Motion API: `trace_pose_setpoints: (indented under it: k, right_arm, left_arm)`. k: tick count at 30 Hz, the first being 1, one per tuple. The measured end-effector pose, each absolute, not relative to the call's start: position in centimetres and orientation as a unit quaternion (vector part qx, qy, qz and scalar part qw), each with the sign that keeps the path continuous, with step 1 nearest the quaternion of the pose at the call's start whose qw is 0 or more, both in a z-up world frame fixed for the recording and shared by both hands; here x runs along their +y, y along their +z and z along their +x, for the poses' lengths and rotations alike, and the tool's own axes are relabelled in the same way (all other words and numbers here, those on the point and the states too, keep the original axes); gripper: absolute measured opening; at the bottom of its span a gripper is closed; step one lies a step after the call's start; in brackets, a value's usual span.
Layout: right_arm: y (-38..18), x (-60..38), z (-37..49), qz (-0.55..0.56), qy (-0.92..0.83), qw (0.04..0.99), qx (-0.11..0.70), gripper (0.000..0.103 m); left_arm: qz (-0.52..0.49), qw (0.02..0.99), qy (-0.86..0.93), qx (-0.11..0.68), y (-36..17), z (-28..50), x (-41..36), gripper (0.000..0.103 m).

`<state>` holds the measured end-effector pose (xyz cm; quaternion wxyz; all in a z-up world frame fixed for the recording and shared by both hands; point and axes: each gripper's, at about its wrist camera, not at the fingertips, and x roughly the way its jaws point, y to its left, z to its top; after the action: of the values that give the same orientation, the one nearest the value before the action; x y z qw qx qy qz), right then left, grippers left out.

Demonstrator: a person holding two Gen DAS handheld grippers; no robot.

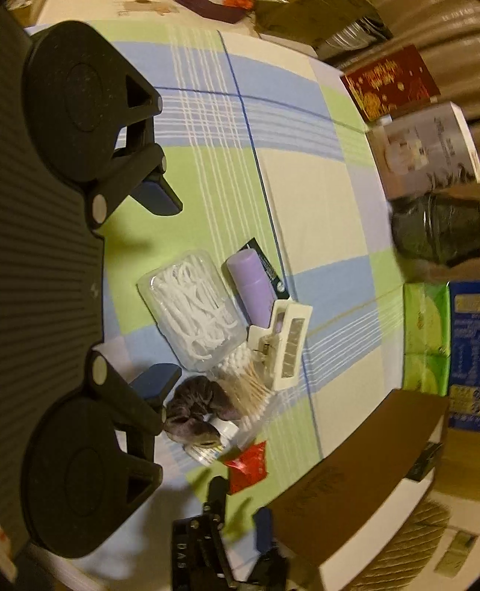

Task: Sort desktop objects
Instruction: 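Move both tools back toward the remaining items on the table, then grasp the clear floss pick box with the left tool while the right tool grasps the red candy packet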

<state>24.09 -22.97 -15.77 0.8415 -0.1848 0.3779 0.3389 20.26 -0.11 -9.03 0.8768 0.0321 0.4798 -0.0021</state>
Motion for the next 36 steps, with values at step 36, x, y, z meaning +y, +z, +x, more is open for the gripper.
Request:
trace_pose_setpoints:
  k: [36]
  right_arm:
    - [-17.0,-21.2,26.8,-0.206,0.373,0.818,0.386,0.07]
  left_arm:
    - [-0.033,0.844,0.011,0.536,-12.0,22.2,5.6,0.052]
